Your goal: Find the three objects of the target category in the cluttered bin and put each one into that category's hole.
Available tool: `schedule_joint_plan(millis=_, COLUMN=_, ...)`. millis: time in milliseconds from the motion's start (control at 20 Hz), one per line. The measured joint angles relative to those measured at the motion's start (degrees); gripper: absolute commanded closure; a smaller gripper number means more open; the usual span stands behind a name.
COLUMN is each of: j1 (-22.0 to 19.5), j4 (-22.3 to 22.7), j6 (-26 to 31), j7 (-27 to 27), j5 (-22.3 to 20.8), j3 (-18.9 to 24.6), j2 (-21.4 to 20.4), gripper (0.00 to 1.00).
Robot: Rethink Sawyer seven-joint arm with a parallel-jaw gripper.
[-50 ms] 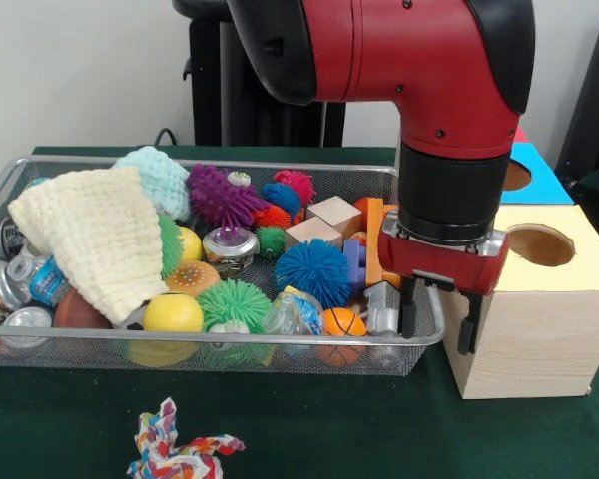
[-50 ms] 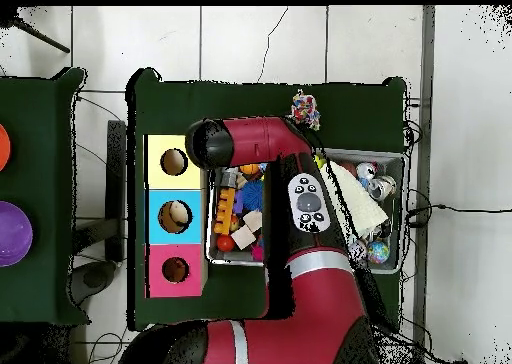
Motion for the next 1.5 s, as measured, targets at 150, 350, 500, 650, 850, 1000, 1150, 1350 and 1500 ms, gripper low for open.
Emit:
schedule_joint_plan(millis=150, j1=0.1, j4=0.0, j6=0.0, j7=0.0, j5=0.0, j3=-0.1, j2=0.0, gripper=0.00)
schedule_joint_plan(millis=350, j1=0.1, j4=0.0, j6=0.0, j7=0.0, j5=0.0, j3=-0.3, j2=-0.3, gripper=0.00)
schedule_joint_plan(millis=500, j1=0.2, j4=0.0, j6=0.1, j7=0.0, j5=0.0, j3=-0.6, j2=-0.6, gripper=0.00)
schedule_joint_plan(millis=650, j1=0.5, j4=0.0, j6=0.4, j7=0.0, j5=0.0, j3=-1.2, j2=-1.1, gripper=0.00)
schedule_joint_plan(millis=850, j1=1.3, j4=0.0, j6=1.6, j7=0.0, j5=0.0, j3=-2.5, j2=-2.3, gripper=0.00)
schedule_joint_plan(millis=1000, j1=1.5, j4=0.0, j6=2.3, j7=0.0, j5=0.0, j3=-3.0, j2=-3.2, gripper=0.00)
schedule_joint_plan(millis=1150, j1=1.5, j4=0.0, j6=2.4, j7=0.0, j5=0.0, j3=-3.3, j2=-3.9, gripper=0.00)
schedule_joint_plan(millis=1350, j1=1.5, j4=0.2, j6=2.4, j7=0.0, j5=0.0, j3=-3.8, j2=-4.0, gripper=0.00)
schedule_joint_plan(millis=1500, j1=1.5, j4=0.7, j6=2.4, j7=0.0, j5=0.0, j3=-4.4, j2=-3.8, gripper=0.00)
